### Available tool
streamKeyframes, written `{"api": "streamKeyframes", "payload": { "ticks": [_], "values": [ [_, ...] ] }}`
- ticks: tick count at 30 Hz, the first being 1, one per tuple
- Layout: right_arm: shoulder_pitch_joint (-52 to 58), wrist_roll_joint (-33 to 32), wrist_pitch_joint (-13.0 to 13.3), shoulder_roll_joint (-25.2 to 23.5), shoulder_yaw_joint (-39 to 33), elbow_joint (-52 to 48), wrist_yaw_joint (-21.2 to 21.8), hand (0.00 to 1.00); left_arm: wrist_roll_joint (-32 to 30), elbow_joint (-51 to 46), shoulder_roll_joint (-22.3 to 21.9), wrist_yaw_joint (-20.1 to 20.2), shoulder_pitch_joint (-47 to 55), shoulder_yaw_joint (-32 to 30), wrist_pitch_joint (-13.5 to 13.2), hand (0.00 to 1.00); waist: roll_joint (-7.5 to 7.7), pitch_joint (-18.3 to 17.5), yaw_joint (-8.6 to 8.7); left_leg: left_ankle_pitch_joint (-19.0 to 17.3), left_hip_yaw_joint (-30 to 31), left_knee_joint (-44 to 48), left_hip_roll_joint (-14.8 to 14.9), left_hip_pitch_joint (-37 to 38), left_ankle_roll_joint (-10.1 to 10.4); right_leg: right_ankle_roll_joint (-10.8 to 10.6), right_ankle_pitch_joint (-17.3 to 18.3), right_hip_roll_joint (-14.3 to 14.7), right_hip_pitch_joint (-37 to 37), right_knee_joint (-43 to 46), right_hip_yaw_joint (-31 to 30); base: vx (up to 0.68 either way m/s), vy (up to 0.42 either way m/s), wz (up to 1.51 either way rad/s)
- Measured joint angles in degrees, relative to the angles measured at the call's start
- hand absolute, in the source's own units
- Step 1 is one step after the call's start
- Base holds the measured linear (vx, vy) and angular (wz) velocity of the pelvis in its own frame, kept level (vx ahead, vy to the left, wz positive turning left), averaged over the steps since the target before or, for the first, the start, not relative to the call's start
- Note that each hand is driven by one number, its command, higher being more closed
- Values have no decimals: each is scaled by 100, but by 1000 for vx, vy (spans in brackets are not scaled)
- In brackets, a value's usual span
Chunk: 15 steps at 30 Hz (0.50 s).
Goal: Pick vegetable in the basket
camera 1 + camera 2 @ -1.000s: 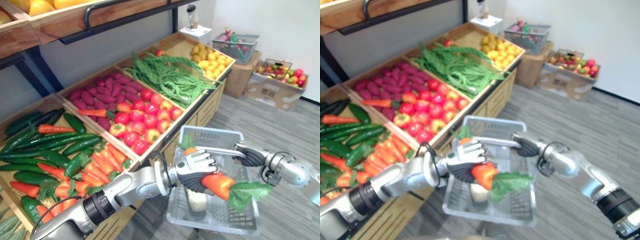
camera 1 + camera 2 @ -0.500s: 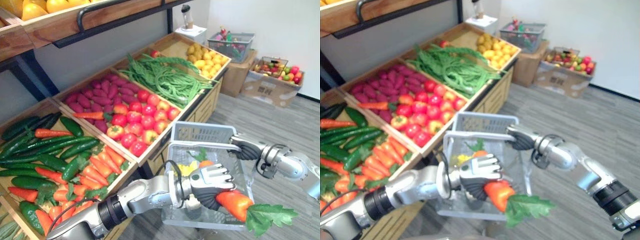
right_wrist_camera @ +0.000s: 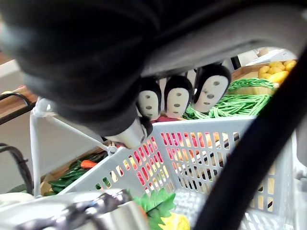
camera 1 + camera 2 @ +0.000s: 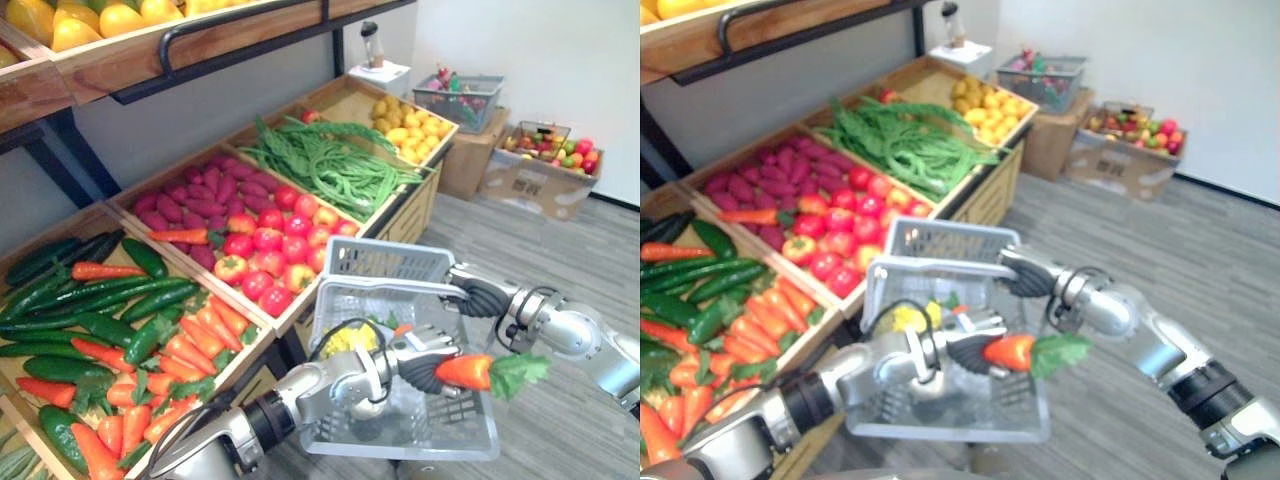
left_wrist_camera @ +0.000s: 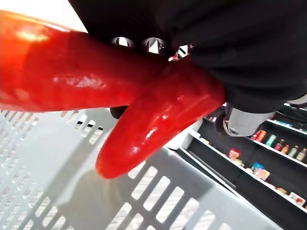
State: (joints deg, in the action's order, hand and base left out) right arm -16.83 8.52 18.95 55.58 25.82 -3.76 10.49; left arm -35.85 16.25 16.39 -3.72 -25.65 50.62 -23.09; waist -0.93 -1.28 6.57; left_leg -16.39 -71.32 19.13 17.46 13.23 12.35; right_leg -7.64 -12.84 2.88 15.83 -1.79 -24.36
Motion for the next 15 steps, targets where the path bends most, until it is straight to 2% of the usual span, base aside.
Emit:
{"api": "streamKeyframes", "payload": {
  "ticks": [5, 15],
  "values": [
    [-233, -2, -17, -20, 110, 0, 59, 100, -332, 597, -208, -24, -125, -157, 139, 100, 5, 0, 90, 6, -89, 0, 3, -1, 15, 1, -1, 55, 66, 10, -76, -4, -28, -11],
    [-336, -23, -27, 36, 178, 0, 206, 100, -556, 1329, -387, -51, -176, -473, 254, 100, 61, 27, 84, 9, -165, -10, 10, 3, 19, 1, -1, 93, 97, 11, -120, -10, -32, -3]
  ]
}}
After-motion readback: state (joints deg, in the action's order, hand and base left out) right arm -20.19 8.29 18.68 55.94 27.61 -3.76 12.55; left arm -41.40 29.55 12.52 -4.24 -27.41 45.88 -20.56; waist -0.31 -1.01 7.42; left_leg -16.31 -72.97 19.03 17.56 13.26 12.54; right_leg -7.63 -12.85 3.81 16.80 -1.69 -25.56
